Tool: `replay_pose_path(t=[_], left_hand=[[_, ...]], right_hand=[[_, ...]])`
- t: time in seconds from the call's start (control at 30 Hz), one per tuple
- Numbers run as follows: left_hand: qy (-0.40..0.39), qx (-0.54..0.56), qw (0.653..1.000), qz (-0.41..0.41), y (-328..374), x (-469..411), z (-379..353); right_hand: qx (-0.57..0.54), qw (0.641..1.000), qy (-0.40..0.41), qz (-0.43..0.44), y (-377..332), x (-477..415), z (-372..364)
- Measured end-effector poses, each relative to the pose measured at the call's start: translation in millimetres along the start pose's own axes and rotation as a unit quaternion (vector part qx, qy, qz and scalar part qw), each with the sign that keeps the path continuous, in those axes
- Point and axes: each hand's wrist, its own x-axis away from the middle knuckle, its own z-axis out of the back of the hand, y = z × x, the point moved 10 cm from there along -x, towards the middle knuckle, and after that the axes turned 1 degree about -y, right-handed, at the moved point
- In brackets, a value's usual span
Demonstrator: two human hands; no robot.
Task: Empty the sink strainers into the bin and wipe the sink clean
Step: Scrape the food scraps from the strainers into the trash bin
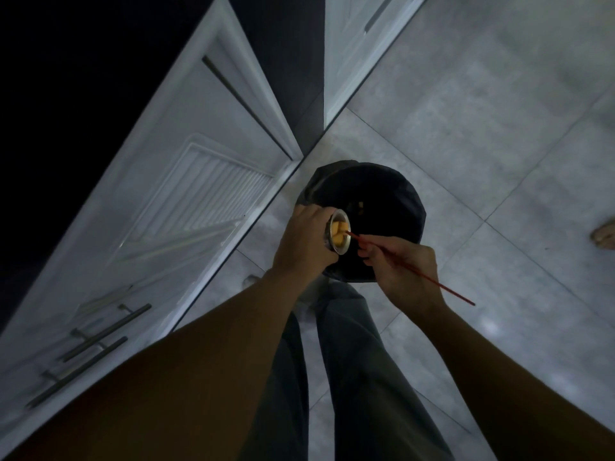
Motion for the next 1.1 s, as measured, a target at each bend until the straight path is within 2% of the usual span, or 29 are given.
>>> replay_pose_path(t=[0.23, 0.43, 0.8, 1.0, 1.1], left_hand=[[0.008, -0.011, 1.000, 0.023, -6.8, 1.5, 2.4], [0.005, -0.017, 1.000, 0.019, -1.5, -0.7, 3.0], [0.011, -0.017, 0.999, 0.038, -11.0, 4.4, 7.4], [-0.003, -0.016, 0.999, 0.039, -8.5, 5.5, 1.5], [0.000, -0.012, 0.999, 0.029, -4.4, 5.9, 2.2]], right_hand=[[-0.055, 0.997, 0.048, -0.034, 1.2, 9.5, 20.4], [-0.064, 0.998, -0.002, 0.003, -11.9, 2.7, -2.3], [-0.100, 0.991, 0.041, -0.083, 21.7, 15.0, 19.1], [-0.091, 0.995, -0.027, -0.033, -1.6, 6.1, -5.5], [-0.061, 0.998, -0.008, -0.029, 0.3, 3.1, -3.9]])
